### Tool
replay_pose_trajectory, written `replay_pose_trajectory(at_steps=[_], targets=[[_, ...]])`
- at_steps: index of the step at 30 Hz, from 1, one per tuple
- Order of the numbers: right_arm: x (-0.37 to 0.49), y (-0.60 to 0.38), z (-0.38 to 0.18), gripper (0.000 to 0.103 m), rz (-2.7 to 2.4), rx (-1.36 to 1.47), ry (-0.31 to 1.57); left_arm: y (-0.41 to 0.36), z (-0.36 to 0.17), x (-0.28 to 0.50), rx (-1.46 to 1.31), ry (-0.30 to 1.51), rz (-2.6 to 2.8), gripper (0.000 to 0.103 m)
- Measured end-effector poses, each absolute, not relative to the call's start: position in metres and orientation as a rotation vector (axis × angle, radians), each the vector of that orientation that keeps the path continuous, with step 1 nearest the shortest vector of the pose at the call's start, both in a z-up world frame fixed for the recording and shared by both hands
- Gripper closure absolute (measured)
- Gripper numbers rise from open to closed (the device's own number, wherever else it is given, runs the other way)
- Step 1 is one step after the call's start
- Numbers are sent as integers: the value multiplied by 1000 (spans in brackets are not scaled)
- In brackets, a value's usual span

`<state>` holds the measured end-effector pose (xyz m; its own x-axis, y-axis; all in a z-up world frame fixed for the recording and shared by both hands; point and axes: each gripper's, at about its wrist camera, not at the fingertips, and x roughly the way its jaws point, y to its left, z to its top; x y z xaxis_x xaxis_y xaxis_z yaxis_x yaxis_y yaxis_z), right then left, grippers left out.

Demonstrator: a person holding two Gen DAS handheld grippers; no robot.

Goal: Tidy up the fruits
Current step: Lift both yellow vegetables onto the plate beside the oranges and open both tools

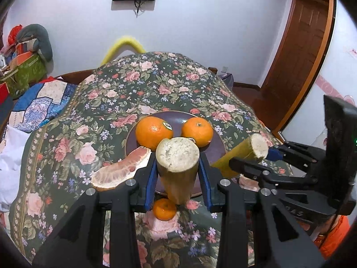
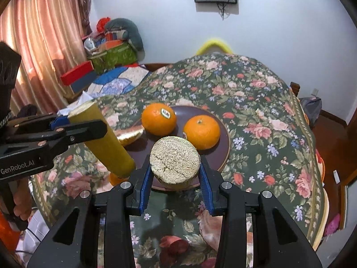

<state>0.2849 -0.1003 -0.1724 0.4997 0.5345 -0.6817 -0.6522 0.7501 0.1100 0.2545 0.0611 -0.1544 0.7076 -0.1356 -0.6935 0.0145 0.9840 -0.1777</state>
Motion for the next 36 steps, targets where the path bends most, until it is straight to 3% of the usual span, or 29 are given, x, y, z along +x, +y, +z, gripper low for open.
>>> replay_pose_trajectory(at_steps=[25, 36], targets=[[330, -80, -192, 65, 759, -140, 752, 59, -181, 336, -161, 841, -122, 69], [336, -75, -208, 63, 773, -141, 803, 67, -171, 316, -107, 807, -96, 68]])
